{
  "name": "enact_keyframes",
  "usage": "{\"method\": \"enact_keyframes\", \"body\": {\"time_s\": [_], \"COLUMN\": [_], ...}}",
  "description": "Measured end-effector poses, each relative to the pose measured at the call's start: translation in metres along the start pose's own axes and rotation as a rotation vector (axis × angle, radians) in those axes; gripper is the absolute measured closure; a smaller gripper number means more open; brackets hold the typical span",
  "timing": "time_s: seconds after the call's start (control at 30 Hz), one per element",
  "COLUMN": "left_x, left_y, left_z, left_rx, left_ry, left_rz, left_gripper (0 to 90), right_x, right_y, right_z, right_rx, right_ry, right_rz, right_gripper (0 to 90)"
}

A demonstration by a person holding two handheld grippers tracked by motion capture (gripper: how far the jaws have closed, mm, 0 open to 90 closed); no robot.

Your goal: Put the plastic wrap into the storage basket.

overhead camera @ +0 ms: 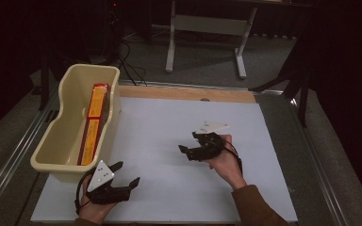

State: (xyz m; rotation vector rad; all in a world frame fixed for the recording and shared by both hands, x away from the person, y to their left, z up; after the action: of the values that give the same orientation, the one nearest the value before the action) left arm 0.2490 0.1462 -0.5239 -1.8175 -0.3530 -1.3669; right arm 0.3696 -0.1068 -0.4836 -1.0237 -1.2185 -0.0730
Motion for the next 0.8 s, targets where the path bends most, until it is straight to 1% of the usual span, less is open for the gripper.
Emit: {"method": "enact_keyframes", "body": {"time_s": [0.07, 0.2, 0.3, 0.33, 0.47, 0.5, 0.57, 0.6, 0.63, 0.67, 0.7, 0.8], "left_x": [0.0, -0.001, -0.002, -0.002, -0.002, -0.002, -0.002, -0.002, -0.002, -0.001, -0.001, 0.0], "left_y": [0.001, 0.005, 0.009, 0.01, 0.013, 0.014, 0.015, 0.016, 0.016, 0.016, 0.015, 0.012], "left_z": [0.0, 0.0, 0.0, 0.0, 0.003, 0.004, 0.005, 0.005, 0.005, 0.004, 0.004, 0.004], "left_rx": [0.001, 0.002, 0.002, 0.005, 0.014, 0.017, 0.022, 0.022, 0.022, 0.027, 0.03, 0.035], "left_ry": [-0.005, 0.0, 0.006, 0.011, 0.009, 0.004, 0.006, 0.011, 0.011, 0.013, 0.018, 0.019], "left_rz": [0.001, 0.013, 0.029, 0.033, 0.034, 0.033, 0.037, 0.041, 0.041, 0.038, 0.035, 0.024], "left_gripper": [19.6, 19.6, 19.6, 19.5, 19.5, 19.6, 19.7, 19.6, 19.6, 19.6, 19.6, 19.6], "right_x": [-0.016, -0.039, -0.052, -0.055, -0.07, -0.074, -0.081, -0.085, -0.085, -0.089, -0.098, -0.11], "right_y": [-0.007, -0.018, -0.027, -0.03, -0.046, -0.051, -0.056, -0.06, -0.06, -0.064, -0.073, -0.083], "right_z": [-0.006, -0.014, -0.019, -0.022, -0.029, -0.031, -0.035, -0.036, -0.036, -0.037, -0.038, -0.037], "right_rx": [-0.012, -0.046, -0.058, -0.072, -0.091, -0.102, -0.124, -0.133, -0.133, -0.139, -0.143, -0.146], "right_ry": [0.02, 0.031, 0.059, 0.06, 0.089, 0.096, 0.124, 0.139, 0.139, 0.15, 0.173, 0.166], "right_rz": [-0.017, -0.02, -0.036, -0.042, -0.064, -0.07, -0.058, -0.061, -0.061, -0.074, -0.089, -0.097], "right_gripper": [24.4, 23.0, 22.8, 22.8, 22.1, 21.9, 21.0, 20.0, 20.0, 19.3, 17.8, 14.6]}}
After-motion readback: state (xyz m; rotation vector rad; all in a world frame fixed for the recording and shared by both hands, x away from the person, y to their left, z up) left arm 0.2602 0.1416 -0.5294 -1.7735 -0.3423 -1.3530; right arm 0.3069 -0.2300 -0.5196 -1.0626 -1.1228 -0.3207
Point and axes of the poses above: each handheld gripper's, and its own axes: y roughly forward along the jaws, x roughly out of its top, z roughly to its left, the point moved 6 cm from there along y, roughly forward along the jaws, and after that the axes turned 5 degrees about -x, right-handed, at the moved point
